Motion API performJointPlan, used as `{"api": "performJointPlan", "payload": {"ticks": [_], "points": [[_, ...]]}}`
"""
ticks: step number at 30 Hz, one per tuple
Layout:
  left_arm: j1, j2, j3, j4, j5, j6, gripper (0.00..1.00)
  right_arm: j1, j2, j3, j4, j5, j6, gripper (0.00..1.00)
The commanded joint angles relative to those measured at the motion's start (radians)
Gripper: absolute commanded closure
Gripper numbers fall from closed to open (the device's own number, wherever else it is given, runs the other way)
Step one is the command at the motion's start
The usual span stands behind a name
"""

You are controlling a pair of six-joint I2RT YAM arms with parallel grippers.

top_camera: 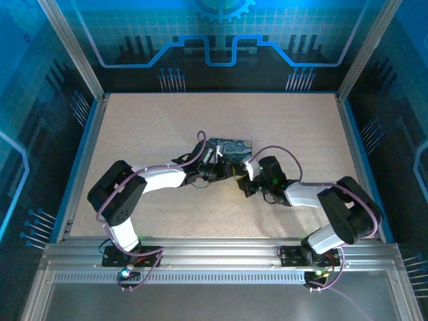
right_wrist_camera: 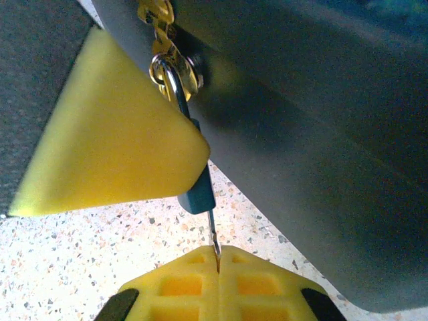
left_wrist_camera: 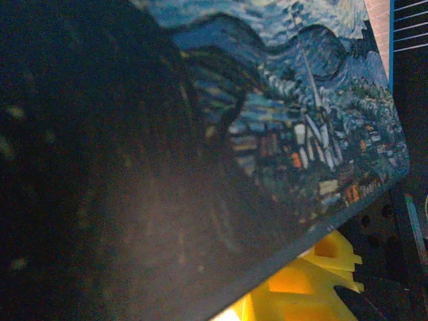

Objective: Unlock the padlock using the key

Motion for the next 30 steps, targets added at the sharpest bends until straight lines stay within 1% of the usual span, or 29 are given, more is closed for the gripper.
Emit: {"api": "performJointPlan", "payload": {"ticks": [1,14,22,30], "points": [[-0.005,-0.039,0.029,-0.004,0.014,-0.002,0.93,0.012,-0.020,-0.001,0.055,0.000,0.008,1.00],[-0.005,-0.034,0.028,-0.006,0.012,-0.003,0.93,0.003,-0.061,-0.028,0.057,0.001,0.008,1.00],[-0.005,-0.037,0.028,-0.002,0.012,-0.004,0.93,0.003,-0.043,-0.041,0.043,0.001,-0.001,1.00],[-0.005,-0.038,0.029,-0.006,0.010,-0.003,0.93,0.006,-0.045,-0.055,0.028,-0.035,-0.004,1.00]]}}
